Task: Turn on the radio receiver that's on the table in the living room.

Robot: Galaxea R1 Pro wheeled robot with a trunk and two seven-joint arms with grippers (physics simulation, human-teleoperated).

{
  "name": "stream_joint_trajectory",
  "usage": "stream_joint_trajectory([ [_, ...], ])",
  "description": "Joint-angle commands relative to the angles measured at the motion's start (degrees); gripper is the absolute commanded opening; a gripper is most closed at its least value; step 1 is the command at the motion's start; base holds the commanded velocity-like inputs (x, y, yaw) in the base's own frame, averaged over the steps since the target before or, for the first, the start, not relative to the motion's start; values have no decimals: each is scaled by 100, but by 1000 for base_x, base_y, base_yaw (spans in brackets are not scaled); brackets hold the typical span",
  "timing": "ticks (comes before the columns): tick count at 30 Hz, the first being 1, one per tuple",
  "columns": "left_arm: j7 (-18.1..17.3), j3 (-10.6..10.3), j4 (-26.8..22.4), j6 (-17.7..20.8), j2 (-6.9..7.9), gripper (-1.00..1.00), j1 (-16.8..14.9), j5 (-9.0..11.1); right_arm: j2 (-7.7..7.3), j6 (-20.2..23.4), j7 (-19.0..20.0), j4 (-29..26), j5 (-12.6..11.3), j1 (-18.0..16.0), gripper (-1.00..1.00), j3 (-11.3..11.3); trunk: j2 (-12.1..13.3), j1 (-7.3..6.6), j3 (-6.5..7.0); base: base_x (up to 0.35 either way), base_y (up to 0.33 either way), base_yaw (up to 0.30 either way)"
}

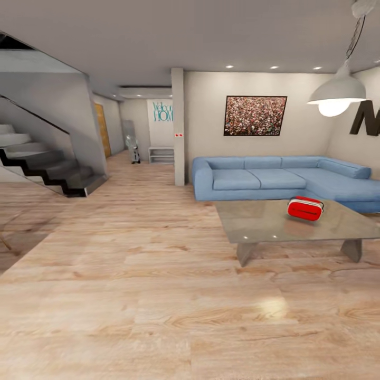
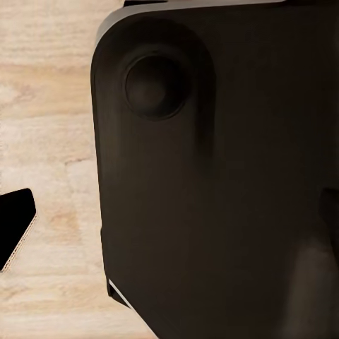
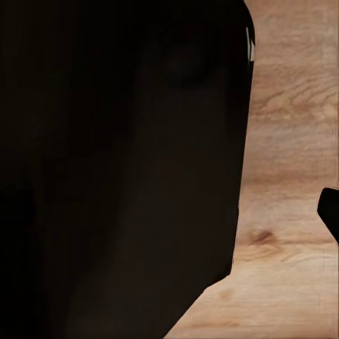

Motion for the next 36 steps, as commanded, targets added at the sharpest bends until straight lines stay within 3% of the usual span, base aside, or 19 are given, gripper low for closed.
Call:
stream_joint_trajectory([
  [1,0,0,-2,0,0,100,0,0,1,0,0,0,0,0,100,1,0,0,0,0,0,-284],
  [36,0,-28,-52,5,-55,100,0,-3,-1,0,0,0,9,0,100,5,0,0,0,0,0,-284],
])
